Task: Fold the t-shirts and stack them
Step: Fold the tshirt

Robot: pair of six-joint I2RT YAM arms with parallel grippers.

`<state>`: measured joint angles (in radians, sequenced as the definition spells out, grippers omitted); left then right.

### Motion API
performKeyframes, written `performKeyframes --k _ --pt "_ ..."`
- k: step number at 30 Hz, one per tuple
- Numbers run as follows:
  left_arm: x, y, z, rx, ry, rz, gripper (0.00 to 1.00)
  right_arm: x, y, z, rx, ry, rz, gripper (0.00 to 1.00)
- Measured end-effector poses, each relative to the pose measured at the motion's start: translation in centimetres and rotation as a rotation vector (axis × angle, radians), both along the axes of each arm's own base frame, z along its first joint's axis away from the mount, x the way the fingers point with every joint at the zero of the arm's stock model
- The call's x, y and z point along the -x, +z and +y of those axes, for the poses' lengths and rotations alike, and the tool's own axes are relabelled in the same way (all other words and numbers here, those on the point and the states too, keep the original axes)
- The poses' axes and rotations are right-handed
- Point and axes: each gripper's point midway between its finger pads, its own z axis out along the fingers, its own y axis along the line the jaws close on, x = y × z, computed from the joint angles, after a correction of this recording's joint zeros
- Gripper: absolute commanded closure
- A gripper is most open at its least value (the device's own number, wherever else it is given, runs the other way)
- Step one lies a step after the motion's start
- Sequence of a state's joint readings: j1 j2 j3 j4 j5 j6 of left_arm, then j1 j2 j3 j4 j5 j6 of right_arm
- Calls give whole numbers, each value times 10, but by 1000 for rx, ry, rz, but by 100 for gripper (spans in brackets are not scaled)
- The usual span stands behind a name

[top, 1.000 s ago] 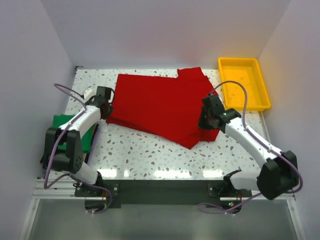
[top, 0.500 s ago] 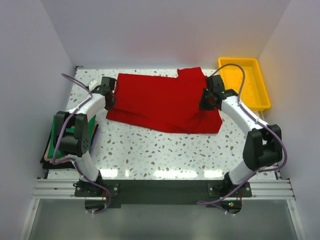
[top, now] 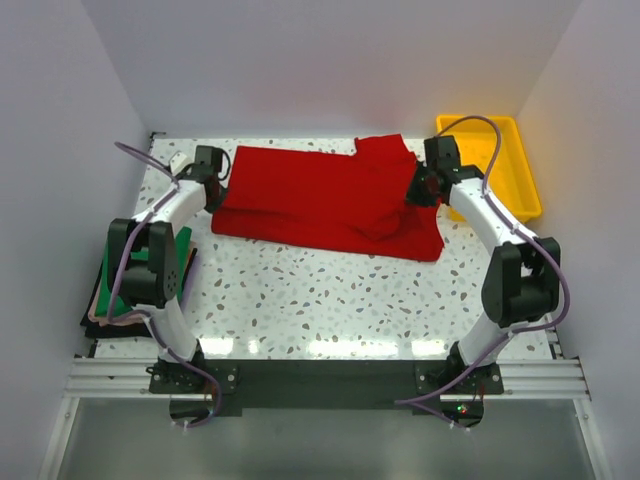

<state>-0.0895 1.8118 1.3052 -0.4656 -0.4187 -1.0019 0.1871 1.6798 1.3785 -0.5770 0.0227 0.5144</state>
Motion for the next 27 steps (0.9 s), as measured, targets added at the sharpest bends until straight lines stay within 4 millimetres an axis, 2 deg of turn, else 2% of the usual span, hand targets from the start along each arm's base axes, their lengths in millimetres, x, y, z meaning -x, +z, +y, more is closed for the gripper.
performKeyframes --k 8,14,19,27 --pt "-11 -18 -2 9 -25 39 100 -9 -15 -24 -13 -54 36 100" --pt "-19 -16 -5 20 -40 29 100 -14 -13 -36 -35 -80 27 100" --pt "-29 -15 -6 19 -54 22 100 -16 -13 -42 -48 -93 21 100" --pt "-29 -25 -7 22 -62 44 100 -18 -21 -46 -74 -97 32 100"
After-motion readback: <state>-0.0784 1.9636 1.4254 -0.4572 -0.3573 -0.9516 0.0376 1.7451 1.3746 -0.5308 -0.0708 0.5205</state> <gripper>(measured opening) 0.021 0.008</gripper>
